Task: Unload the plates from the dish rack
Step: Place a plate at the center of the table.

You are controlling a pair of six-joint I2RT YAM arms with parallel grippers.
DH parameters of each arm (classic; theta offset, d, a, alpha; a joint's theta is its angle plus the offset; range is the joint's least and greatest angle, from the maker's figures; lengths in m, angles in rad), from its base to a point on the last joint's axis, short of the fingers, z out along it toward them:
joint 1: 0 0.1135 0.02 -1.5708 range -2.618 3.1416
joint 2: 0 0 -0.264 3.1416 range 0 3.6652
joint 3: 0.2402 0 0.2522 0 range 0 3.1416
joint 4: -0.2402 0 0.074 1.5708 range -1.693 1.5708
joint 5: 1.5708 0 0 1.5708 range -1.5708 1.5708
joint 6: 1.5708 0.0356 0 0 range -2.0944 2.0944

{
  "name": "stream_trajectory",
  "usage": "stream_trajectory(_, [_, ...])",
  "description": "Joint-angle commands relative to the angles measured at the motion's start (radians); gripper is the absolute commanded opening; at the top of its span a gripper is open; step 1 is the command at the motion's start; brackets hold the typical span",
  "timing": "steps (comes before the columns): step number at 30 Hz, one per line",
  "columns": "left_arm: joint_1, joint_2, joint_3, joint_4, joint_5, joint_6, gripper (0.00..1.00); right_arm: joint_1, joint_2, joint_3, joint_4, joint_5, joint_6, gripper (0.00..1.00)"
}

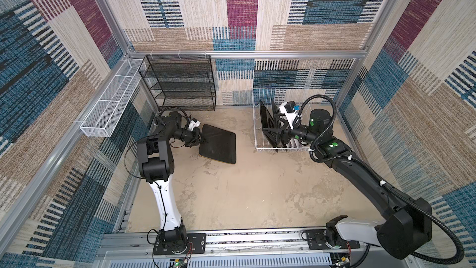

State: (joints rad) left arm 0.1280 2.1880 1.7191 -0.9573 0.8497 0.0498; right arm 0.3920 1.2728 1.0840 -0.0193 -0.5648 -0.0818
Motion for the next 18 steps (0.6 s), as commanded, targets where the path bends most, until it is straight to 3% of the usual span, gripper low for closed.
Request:
stream_trajectory(1, [0.006, 0.022, 0.017, -0.02, -0.055, 0.043, 0.0, 0.001, -0.013, -0.003, 0.028, 0.012, 0.009, 1.0])
stream_trajectory(18, [0.026, 0.106, 0.052, -0.025, -0.152, 0.03, 0.08, 0.004, -0.01, -0.016, 0.039, 0.02, 0.012, 1.0])
